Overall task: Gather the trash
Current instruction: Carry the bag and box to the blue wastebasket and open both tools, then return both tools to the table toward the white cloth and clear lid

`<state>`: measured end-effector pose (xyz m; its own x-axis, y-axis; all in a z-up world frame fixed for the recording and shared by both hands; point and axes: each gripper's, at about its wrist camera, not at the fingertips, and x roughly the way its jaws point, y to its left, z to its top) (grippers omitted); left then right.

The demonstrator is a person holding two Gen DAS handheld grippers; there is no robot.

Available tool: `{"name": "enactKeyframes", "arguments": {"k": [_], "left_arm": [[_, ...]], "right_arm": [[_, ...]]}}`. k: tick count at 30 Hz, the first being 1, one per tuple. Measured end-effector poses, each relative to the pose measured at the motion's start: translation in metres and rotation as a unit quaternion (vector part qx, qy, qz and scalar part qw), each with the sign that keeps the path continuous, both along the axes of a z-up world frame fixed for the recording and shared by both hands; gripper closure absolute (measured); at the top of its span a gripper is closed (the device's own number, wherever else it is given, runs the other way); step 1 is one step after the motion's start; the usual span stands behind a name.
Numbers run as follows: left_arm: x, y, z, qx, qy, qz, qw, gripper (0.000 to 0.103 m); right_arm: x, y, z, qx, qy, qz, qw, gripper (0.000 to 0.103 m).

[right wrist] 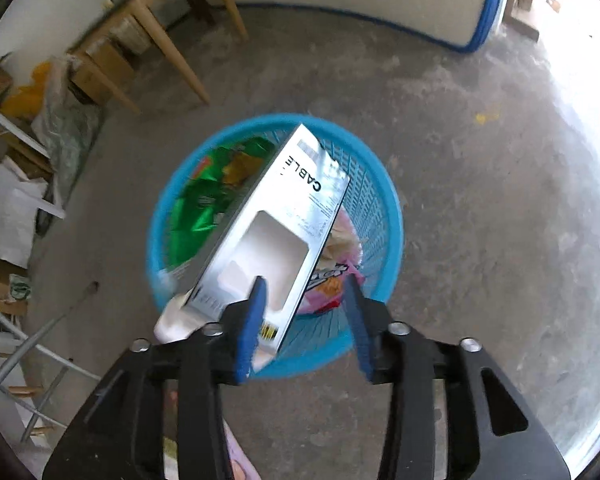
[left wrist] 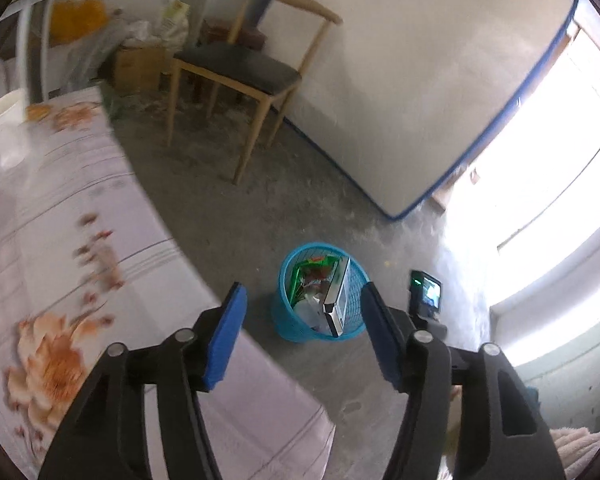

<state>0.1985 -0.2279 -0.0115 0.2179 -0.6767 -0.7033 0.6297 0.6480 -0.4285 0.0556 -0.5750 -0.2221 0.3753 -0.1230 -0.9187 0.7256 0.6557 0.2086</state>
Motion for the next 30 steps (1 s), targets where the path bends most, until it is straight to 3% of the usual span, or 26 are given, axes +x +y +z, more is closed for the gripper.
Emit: {"name": "enactKeyframes", "arguments": {"k": [8,11,13,18,20,23,27,30], "left_arm": [[-0.010,0.119,0.003,-0.023,-0.002,0.099,0.9948,0.036],[-0.012,0.171,0.004,0.008,-0.022,0.161,0.9867,0.035],[-0.013,0.201,0.006,0.009,-0.024,0.193,0.9808,0.035],[-0.008,0.264,0.006,0.001,-0.051,0.264,0.9632,0.035],[0.001,0.279,0.000,-0.001,-0.057,0.282,0.9576,0.035],[0.020,0.298,-0.006,0.001,-0.063,0.305,0.9503,0.035],[0.051,0.301,-0.005,-0.001,-0.076,0.289,0.9543,0.035],[0.082,0.298,-0.006,0.014,-0.079,0.266,0.9606,0.035]], "right_arm": [[-0.024,0.055,0.093,-0.035,-0.085,0.038,0.995,0.039],[-0.015,0.087,0.135,-0.048,-0.131,0.077,0.987,0.031],[-0.004,0.113,0.164,-0.054,-0.160,0.106,0.980,0.030],[0.059,0.199,0.216,-0.029,-0.226,0.229,0.946,0.028],[0.090,0.236,0.224,-0.026,-0.235,0.282,0.930,0.028],[0.144,0.284,0.227,-0.043,-0.226,0.332,0.915,0.028],[0.216,0.334,0.231,-0.074,-0.210,0.380,0.898,0.028],[0.261,0.359,0.228,-0.127,-0.189,0.398,0.889,0.035]]}}
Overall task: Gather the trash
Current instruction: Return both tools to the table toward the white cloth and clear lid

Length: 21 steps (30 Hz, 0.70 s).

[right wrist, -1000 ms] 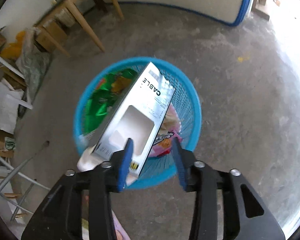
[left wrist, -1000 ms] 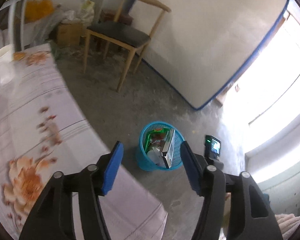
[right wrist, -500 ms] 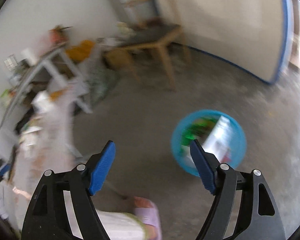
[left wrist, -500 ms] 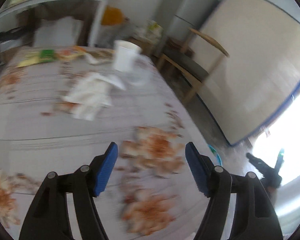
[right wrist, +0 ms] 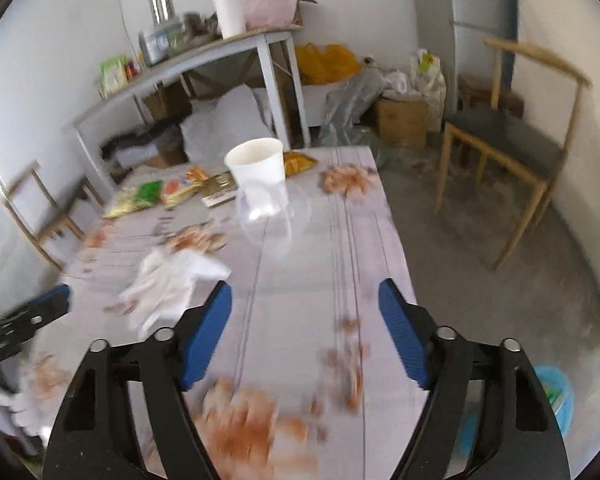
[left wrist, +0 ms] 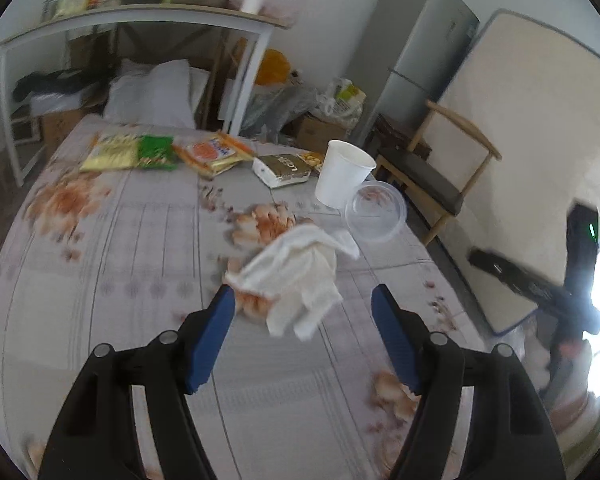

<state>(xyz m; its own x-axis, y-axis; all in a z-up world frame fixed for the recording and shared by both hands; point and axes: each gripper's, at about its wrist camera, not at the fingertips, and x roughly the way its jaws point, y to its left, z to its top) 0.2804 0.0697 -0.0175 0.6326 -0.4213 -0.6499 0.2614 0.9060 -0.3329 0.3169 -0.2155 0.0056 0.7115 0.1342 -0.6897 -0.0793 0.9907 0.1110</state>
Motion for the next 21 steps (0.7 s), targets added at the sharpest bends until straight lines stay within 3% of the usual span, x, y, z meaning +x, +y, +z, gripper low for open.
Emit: {"name": "enactKeyframes", "arguments": {"k": [5,9,11,12,14,15,16,19,21], "left_arm": [[0.051,-0.011,-0.018,0.021,0.030,-0.039,0.9986,0.035],[0.083,-0.025,-0.038,0.028,0.060,-0.074,0.9950,0.035],[0.092,-0.031,-0.049,0.041,0.077,-0.079,0.9931,0.035],[0.094,-0.033,-0.052,0.045,0.080,-0.081,0.9924,0.041],[0.097,-0.036,-0.060,0.048,0.089,-0.088,0.9910,0.056],[0.096,-0.036,-0.061,0.045,0.092,-0.085,0.9911,0.066],[0.094,-0.034,-0.063,0.036,0.096,-0.084,0.9912,0.074],[0.085,-0.031,-0.060,0.025,0.091,-0.084,0.9920,0.087],[0.077,-0.031,-0.056,0.029,0.087,-0.083,0.9923,0.090]], "right_arm": [[0.044,0.025,-0.007,-0.059,0.010,0.003,0.998,0.045],[0.068,0.035,-0.020,-0.075,0.035,0.005,0.997,0.055],[0.079,0.037,-0.029,-0.079,0.046,0.005,0.996,0.066],[0.082,0.037,-0.031,-0.079,0.051,0.005,0.996,0.070],[0.086,0.037,-0.036,-0.078,0.062,0.003,0.995,0.095],[0.087,0.035,-0.037,-0.074,0.066,0.000,0.995,0.098],[0.087,0.033,-0.038,-0.067,0.068,-0.006,0.995,0.099],[0.079,0.024,-0.035,-0.049,0.062,-0.018,0.997,0.099],[0.073,0.019,-0.032,-0.035,0.062,-0.021,0.997,0.100]]}}
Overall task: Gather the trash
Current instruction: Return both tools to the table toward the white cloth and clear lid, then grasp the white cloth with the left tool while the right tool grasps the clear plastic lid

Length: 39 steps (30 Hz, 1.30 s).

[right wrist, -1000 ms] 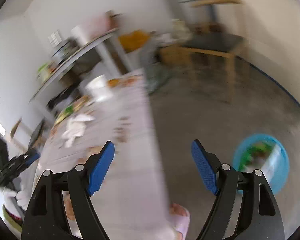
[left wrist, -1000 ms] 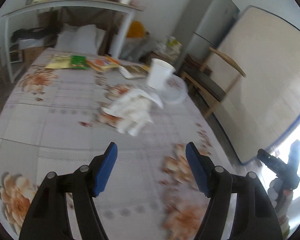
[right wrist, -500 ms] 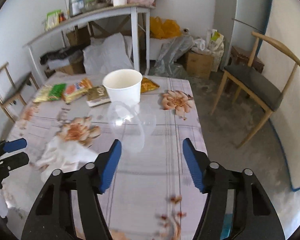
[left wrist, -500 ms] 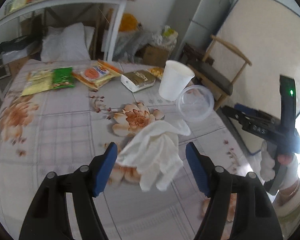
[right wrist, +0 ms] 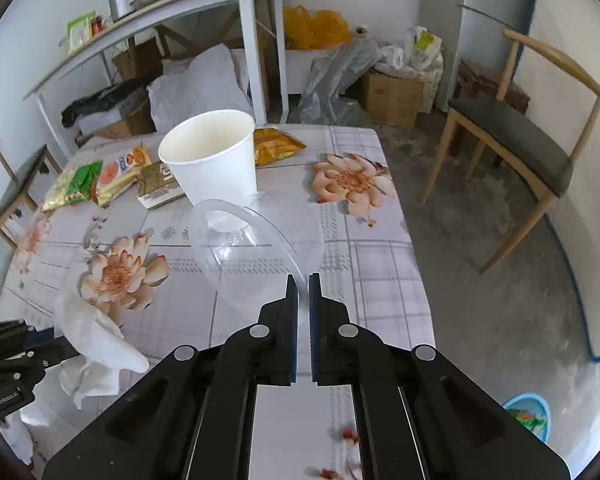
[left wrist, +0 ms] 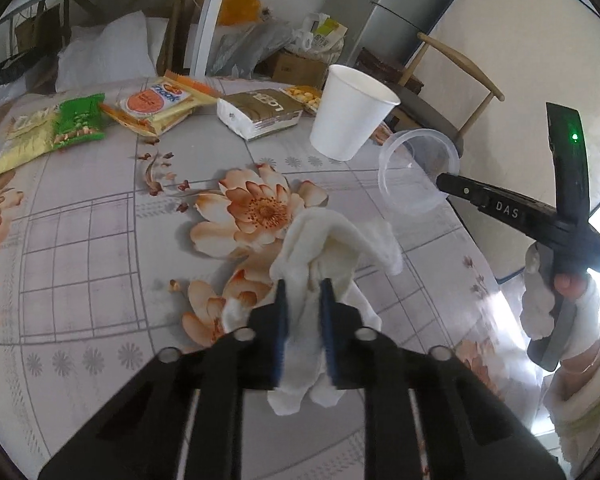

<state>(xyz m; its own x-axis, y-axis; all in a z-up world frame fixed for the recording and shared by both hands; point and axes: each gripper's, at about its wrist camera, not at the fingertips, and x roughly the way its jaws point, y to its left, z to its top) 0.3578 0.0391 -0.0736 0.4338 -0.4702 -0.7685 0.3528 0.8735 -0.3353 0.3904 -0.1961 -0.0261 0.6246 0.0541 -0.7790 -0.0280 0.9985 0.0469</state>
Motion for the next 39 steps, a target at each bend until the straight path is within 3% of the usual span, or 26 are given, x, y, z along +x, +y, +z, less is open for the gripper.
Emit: {"name": "enactKeyframes", "arguments": {"k": [10,15,20,23,25,27,36,39], "left_arm": [[-0.072,0.005,0.041,-0.042,-0.008,-0.014,0.9990,0.093],[-0.126,0.004,0.061,-0.038,-0.002,-0.058,0.9976,0.092],[-0.167,0.006,0.054,-0.019,0.020,-0.064,0.9975,0.090],[-0.180,0.001,0.040,-0.002,0.020,-0.048,0.9986,0.082],[-0.183,-0.001,0.032,-0.009,0.029,-0.038,0.9988,0.067],[-0.186,-0.005,0.029,-0.010,0.018,-0.025,0.9995,0.059],[-0.184,-0.024,0.014,0.081,-0.026,-0.001,0.9963,0.055],[-0.185,-0.030,0.009,0.109,-0.039,-0.001,0.9932,0.059]], "right_arm": [[-0.072,-0.026,0.025,0.117,0.043,0.025,0.992,0.100],[-0.122,-0.028,0.035,0.156,0.076,0.060,0.983,0.099],[-0.169,-0.027,0.032,0.187,0.104,0.070,0.974,0.099],[-0.187,-0.026,0.019,0.187,0.110,0.053,0.975,0.099],[-0.192,-0.026,0.013,0.186,0.109,0.040,0.976,0.098],[-0.195,-0.026,0.005,0.186,0.110,0.025,0.976,0.095],[-0.202,-0.025,-0.008,0.171,0.096,-0.003,0.981,0.094],[-0.202,-0.026,-0.012,0.168,0.095,-0.008,0.981,0.094]]}}
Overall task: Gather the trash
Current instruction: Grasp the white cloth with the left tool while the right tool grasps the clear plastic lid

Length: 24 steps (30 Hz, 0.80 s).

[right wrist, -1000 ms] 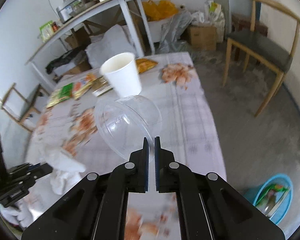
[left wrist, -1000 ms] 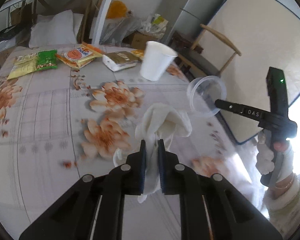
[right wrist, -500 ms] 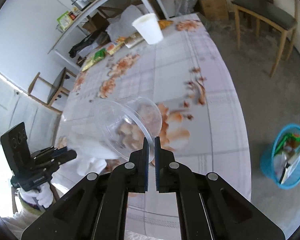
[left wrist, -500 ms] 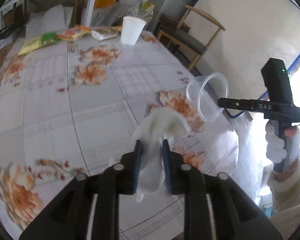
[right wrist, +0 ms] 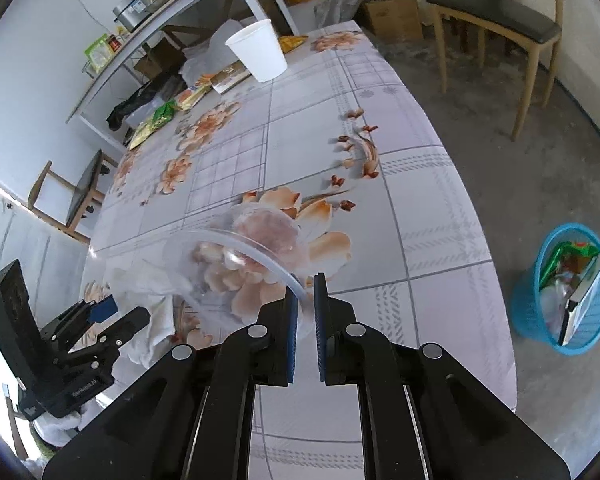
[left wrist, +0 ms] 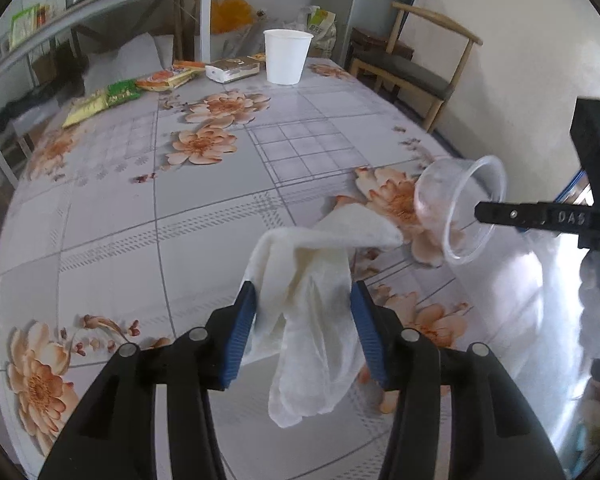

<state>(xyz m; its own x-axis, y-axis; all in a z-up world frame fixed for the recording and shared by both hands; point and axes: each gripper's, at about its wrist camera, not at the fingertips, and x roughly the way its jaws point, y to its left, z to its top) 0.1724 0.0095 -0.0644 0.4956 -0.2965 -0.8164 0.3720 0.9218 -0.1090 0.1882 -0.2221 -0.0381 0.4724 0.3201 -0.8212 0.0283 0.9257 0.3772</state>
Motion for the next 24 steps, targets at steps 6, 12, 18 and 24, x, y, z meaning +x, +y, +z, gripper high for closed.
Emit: {"name": "enactKeyframes", "arguments": {"k": [6,12,18,24], "left_arm": [[-0.003,-0.003,-0.004,0.024,-0.013,0.008,0.9996,0.072],[-0.006,-0.006,-0.003,0.039,-0.025,0.009,0.9989,0.083],[-0.010,-0.008,0.002,0.042,-0.035,0.010,0.9984,0.089],[-0.014,-0.009,0.009,0.047,-0.048,0.011,0.9977,0.090]], "right_arm": [[-0.002,-0.004,-0.002,0.009,-0.004,-0.010,1.000,0.098],[-0.005,-0.006,0.000,0.017,-0.006,-0.013,1.000,0.099],[-0.009,-0.007,0.005,0.022,-0.015,-0.014,1.000,0.099],[-0.011,-0.009,0.011,0.026,-0.025,-0.016,0.999,0.099]]}}
